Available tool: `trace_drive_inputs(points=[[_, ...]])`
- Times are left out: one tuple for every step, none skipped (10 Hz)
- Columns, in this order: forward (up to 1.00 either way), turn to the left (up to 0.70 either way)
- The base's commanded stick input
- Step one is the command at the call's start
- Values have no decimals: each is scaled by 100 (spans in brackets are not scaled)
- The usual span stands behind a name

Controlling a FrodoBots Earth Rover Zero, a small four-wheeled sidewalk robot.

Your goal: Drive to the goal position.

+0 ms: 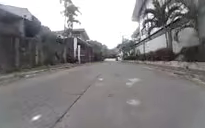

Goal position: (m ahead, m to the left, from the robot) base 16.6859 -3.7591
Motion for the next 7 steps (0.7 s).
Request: trace_drive_inputs(points=[[100, 18], [100, 18], [100, 14], [100, 0], [100, -19], [100, -22], [100, -22]])
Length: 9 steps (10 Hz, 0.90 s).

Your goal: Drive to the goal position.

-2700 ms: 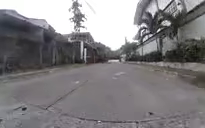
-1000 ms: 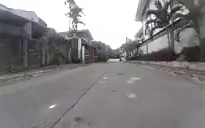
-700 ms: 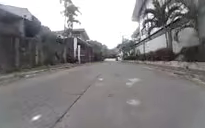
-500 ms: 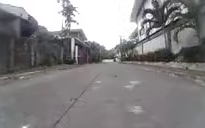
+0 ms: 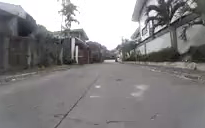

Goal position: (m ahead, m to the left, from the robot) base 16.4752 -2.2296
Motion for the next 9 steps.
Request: trace_drive_inputs(points=[[100, -22], [100, -22], [100, -22], [100, -22], [100, -22], [100, -22], [100, -22], [100, -22], [100, -22]])
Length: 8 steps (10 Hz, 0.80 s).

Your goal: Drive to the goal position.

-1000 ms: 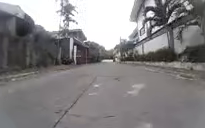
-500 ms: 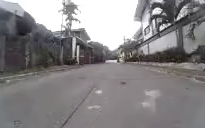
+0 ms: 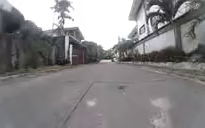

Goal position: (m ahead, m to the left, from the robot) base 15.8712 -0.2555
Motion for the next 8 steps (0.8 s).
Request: trace_drive_inputs(points=[[100, -22], [100, -22], [100, -22], [100, -22], [100, -22], [100, -21], [100, -3], [100, 14]])
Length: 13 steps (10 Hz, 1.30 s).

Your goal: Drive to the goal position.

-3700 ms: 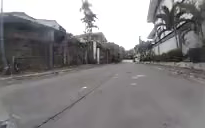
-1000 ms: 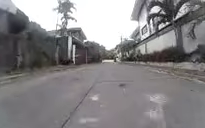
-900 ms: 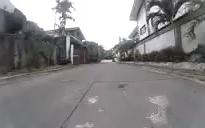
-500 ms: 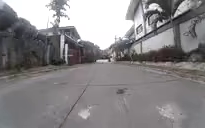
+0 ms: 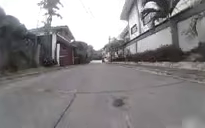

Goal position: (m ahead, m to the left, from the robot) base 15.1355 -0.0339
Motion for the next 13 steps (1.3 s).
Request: trace_drive_inputs(points=[[100, 18], [100, 18], [100, 18], [100, 18], [100, 18], [100, 18], [100, 6], [100, -19], [100, -22], [100, -22], [100, -22], [100, -22], [100, -22]])
